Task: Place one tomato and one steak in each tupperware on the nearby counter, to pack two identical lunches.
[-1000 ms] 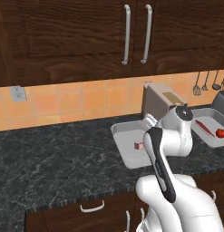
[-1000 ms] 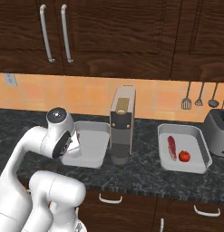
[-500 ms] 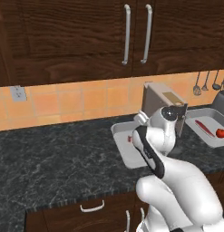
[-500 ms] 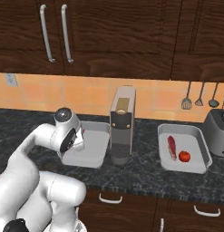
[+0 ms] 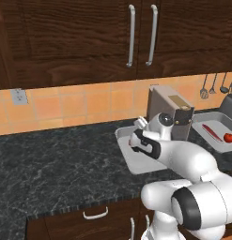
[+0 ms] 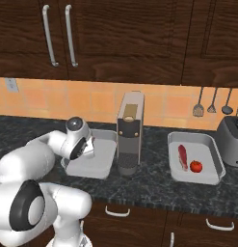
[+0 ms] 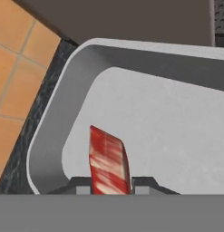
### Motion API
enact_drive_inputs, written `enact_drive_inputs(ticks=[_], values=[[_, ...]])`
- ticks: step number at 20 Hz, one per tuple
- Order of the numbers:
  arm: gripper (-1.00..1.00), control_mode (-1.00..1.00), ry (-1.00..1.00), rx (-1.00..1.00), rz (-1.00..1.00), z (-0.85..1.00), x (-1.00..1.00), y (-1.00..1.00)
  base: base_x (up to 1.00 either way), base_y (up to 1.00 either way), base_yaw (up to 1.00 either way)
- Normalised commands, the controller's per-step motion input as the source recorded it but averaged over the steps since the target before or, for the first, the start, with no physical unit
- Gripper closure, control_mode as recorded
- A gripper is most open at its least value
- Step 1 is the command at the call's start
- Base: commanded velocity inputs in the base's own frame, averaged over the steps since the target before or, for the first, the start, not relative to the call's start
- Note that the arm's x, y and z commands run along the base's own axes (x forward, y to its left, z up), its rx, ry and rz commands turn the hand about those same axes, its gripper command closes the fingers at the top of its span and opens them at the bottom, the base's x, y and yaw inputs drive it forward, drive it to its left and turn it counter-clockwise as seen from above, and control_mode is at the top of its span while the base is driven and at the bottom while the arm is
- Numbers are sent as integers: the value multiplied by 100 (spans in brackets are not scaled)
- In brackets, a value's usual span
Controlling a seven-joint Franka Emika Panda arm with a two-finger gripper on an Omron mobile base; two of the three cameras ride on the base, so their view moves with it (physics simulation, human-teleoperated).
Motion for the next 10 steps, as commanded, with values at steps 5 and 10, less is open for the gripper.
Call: enact_drive_inputs(ticks=[5,10], values=[[100,-100,0,-2,0,-15,26,0,0,0,0],[-100,-100,0,-2,0,-10,47,-2,0,0,0]])
